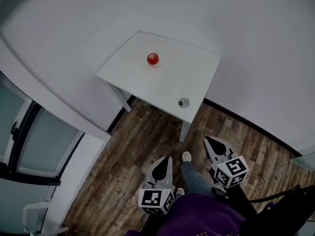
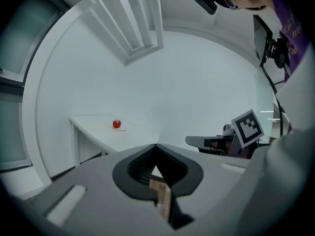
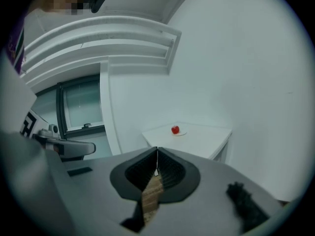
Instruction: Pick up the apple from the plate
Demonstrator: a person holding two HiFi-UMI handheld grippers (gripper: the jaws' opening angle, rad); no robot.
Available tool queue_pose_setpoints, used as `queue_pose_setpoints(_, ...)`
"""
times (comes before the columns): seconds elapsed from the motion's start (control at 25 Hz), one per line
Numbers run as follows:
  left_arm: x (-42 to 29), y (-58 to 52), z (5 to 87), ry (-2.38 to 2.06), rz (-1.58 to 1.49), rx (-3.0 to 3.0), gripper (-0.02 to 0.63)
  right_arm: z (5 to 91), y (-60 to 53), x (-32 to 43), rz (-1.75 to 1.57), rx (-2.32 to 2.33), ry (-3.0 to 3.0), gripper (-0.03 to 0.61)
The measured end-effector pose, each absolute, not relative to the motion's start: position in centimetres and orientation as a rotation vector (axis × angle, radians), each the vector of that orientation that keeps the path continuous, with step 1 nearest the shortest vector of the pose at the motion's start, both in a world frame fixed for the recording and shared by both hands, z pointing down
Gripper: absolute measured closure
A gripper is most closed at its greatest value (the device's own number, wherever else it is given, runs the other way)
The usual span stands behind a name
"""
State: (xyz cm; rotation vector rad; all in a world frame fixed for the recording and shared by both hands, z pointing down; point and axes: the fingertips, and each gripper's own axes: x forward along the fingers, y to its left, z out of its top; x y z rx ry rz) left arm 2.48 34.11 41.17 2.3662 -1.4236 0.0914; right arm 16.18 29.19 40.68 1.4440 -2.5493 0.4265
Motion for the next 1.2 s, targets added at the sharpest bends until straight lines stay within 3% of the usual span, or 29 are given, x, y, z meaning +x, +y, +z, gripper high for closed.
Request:
queue_pose_setpoints(0.76,3.8,15.0,40.3,-1.575,0.044,2.27,0.607,39.8,8.6,16.2,0.395,1.237,-2.654,0.566)
queue_pose_setpoints(1.2,4.0,10.0,41.5,-1.622,0.046,2.211,0.607,41.3,3.3,16.7,0.396,1.171,-2.645,0.566)
